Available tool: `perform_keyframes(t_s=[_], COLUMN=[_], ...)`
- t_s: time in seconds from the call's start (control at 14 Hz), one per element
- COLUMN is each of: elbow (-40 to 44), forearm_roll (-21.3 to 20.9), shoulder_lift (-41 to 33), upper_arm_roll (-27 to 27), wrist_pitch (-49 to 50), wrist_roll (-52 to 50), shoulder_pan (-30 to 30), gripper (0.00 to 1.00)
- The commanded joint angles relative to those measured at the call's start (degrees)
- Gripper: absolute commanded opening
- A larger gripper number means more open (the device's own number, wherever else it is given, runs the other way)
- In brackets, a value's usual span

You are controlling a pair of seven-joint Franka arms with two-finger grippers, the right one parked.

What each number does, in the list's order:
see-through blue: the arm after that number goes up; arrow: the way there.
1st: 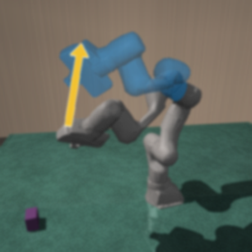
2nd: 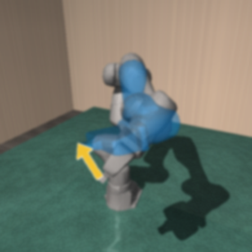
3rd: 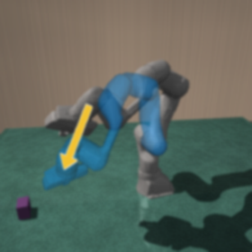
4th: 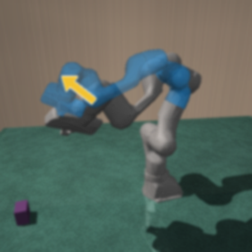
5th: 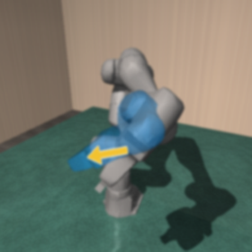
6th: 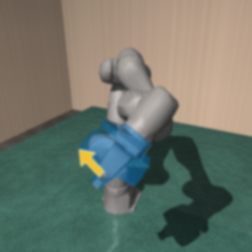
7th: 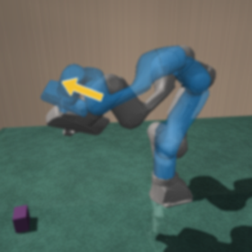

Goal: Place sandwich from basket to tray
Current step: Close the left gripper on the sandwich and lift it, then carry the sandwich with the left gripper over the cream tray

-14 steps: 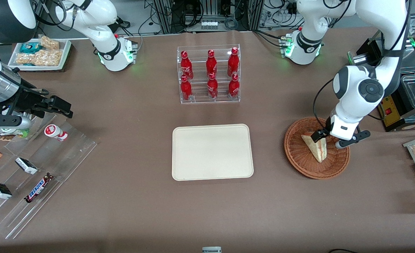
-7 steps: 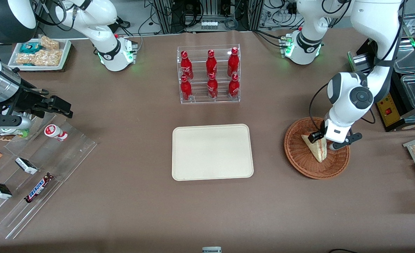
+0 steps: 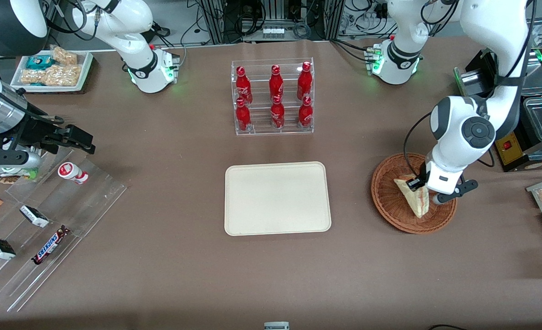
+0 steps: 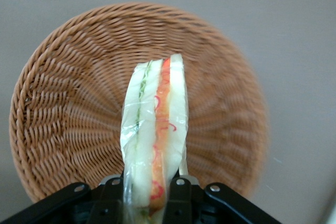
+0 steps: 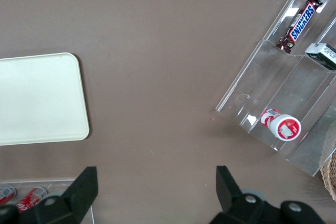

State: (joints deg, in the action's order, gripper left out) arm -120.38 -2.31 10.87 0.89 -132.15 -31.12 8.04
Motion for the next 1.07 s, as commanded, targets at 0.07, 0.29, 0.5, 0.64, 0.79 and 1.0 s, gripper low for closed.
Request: perform_keyframes(t_s=[0.07,0.29,0.5,0.64,0.79,1.0], elbow=[15.6,22.2,33.6,35.1,35.3,35.1], forearm_roll=[-0.4,-6.2,-12.0,-12.5,-13.2,-15.8], shoulder_lift=[1.4,8.6,21.1,25.6,28.2,30.6], upper_arm_roll=[9.4,10.2,10.2,10.0,9.8,9.9], wrist_pitch=[12.7,10.7,10.7,6.8,3.3,1.4], wrist_roll=[-1.7,-5.3,-21.8,-23.4,-23.8,-26.5], shoulder_pan=[3.5,14.9,21.9,23.9,24.8,24.9], gripper=[0.00,0.00,0.00,0.00,0.00,0.01])
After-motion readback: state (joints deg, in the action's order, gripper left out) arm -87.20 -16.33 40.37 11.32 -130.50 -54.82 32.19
